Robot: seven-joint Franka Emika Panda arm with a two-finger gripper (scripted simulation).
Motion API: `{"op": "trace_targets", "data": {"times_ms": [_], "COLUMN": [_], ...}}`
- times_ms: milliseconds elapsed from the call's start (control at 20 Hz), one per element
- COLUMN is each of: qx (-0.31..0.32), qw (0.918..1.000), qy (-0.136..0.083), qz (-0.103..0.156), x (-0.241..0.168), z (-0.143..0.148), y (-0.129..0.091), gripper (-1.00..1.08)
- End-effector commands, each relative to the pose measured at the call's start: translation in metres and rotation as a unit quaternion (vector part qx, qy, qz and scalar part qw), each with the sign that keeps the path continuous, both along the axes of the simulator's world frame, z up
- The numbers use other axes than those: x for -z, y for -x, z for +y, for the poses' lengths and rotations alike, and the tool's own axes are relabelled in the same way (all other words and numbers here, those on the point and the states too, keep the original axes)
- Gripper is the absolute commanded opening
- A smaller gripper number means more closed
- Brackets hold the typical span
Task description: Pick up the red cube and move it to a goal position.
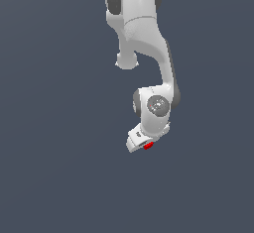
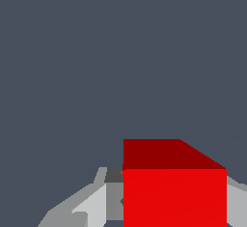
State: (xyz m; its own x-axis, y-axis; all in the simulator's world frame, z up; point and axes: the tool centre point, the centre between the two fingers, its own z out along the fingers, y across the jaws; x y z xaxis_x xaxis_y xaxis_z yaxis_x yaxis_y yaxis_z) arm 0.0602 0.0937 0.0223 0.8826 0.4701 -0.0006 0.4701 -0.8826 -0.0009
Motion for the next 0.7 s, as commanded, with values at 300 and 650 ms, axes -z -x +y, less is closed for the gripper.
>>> {"op": "trace_targets", "data": {"times_ms": [300,650], "qx": [0.000,0.000], "qw": [1.0000,1.0000], "qy": [0.000,0.000], "qz": [0.000,0.000], "x": [-0.009,-0.020], "z": [-0.014,-0.031], "y": [0.024,0.054], "gripper": [-1.00,-1.00]}}
